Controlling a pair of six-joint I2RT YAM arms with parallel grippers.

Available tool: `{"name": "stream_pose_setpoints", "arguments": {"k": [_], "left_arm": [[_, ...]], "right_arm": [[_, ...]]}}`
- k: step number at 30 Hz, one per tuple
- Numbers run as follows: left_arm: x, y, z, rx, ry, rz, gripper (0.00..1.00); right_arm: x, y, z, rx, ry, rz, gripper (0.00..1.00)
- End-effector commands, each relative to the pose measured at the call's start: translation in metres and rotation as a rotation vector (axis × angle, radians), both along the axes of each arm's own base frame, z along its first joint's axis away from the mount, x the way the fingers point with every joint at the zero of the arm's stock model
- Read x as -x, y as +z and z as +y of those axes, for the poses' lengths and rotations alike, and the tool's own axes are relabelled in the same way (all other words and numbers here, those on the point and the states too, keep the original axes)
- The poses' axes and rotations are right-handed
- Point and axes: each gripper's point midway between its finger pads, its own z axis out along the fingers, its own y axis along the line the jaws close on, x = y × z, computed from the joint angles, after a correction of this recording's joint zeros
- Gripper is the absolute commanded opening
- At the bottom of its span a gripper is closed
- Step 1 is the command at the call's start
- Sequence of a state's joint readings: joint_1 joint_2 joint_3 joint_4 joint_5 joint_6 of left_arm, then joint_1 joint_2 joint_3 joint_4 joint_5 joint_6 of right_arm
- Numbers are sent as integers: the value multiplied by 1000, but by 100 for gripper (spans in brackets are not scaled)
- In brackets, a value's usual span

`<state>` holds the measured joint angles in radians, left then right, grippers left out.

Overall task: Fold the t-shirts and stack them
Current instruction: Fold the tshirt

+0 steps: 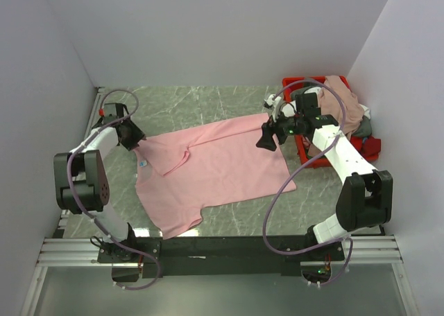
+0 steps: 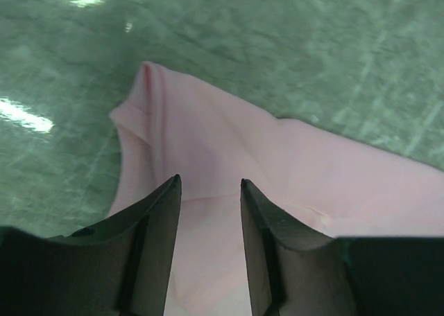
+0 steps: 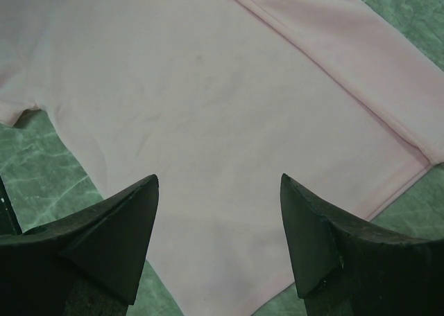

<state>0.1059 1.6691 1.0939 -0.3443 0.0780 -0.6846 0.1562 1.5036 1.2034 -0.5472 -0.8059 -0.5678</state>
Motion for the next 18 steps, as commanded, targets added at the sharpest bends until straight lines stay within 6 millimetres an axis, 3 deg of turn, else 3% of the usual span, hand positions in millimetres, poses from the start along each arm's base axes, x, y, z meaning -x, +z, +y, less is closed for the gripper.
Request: {"name": "stream_pose_setpoints", "arguments": {"k": [1, 12, 14, 16, 17, 18], "left_arm": [[-9, -5, 21, -39, 124, 30, 46], [-19, -48, 38, -98, 190, 148, 45], [-28, -47, 46, -126, 202, 149, 39], [-31, -59, 54, -138, 216, 180, 31], [-42, -52, 58, -145, 223, 160, 29], [-44, -62, 62, -151, 230, 185, 28]], "right_arm": [[1, 15, -2, -18, 0, -47, 77], [0, 18, -5, -19, -9, -46, 77], [0, 20, -6, -18, -13, -49, 77], [-2, 21, -8, -13, -21, -56, 77], [-2, 20, -9, -8, -25, -57, 77], [-4, 21, -10, -5, -29, -60, 77]]}}
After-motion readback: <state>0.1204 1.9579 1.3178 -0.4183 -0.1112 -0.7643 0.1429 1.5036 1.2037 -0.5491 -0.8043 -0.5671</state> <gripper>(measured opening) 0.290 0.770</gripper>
